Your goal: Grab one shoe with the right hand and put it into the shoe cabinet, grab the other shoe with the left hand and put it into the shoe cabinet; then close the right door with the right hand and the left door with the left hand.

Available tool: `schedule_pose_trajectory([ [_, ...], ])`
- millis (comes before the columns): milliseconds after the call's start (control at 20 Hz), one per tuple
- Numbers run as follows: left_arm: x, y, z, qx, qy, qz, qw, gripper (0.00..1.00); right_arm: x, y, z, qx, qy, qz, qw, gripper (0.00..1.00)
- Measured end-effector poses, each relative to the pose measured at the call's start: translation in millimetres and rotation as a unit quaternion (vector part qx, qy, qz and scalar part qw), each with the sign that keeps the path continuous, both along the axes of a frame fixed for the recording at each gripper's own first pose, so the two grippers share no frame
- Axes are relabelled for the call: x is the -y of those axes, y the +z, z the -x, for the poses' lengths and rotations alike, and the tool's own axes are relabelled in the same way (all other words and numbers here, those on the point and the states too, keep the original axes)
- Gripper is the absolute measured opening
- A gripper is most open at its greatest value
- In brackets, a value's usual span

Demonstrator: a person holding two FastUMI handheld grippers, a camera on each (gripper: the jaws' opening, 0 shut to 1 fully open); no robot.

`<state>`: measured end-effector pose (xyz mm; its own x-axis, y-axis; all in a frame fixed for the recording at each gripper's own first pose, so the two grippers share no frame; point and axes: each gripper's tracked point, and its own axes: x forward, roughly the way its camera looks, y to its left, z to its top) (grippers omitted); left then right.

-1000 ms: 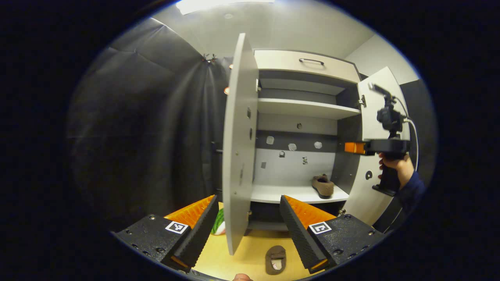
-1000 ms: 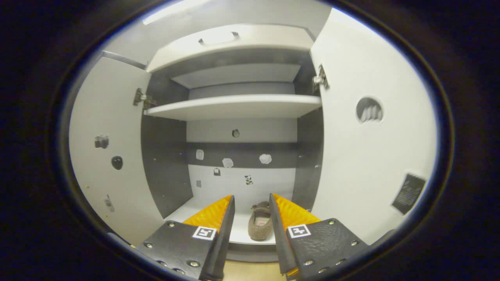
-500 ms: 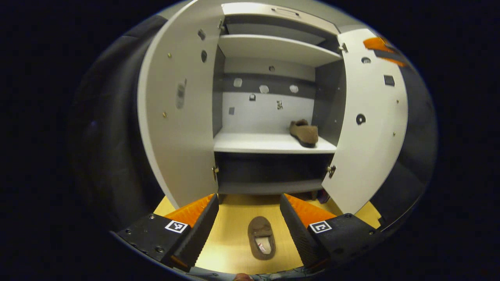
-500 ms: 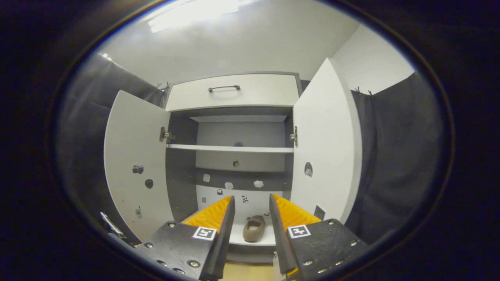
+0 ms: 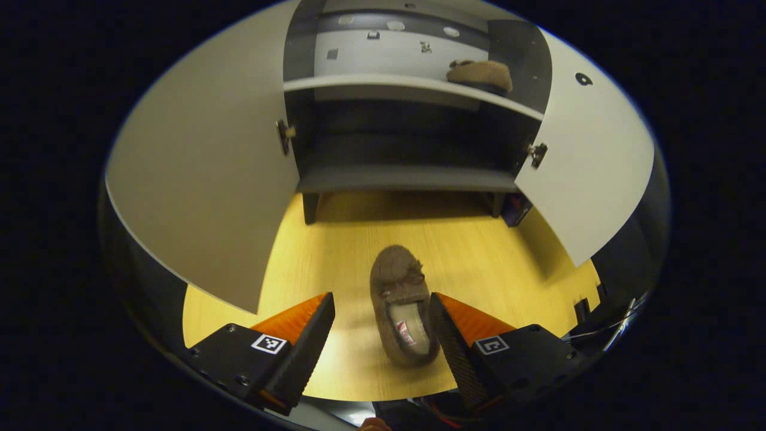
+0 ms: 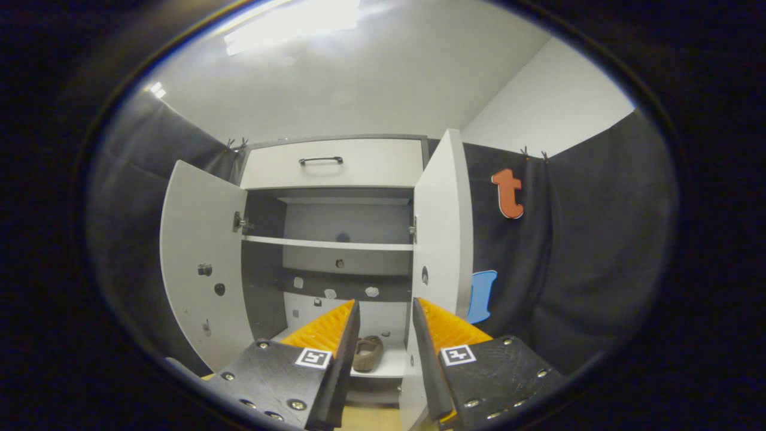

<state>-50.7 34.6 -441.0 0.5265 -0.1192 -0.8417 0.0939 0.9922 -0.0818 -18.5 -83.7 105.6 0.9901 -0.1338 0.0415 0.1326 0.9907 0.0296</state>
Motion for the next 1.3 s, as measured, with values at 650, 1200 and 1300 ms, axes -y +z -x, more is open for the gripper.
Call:
schedule_pose_trajectory([
  [650,-30.4,-34.8,8.5,-0.144,0.016,0.035,0.989,0.78,52.4,4.6,36.8,0.0,-0.078,0.033,0.996,0.52],
  [1200,-83.4,-18.3,-25.8,-0.147,0.061,0.069,0.985,0.04,55.1,1.3,37.6,-0.005,-0.082,0.044,0.996,0.52],
  [1300,-89.3,-3.7,-37.4,-0.134,0.049,0.054,0.988,0.02,55.2,0.0,37.9,-0.008,-0.083,0.043,0.996,0.52],
])
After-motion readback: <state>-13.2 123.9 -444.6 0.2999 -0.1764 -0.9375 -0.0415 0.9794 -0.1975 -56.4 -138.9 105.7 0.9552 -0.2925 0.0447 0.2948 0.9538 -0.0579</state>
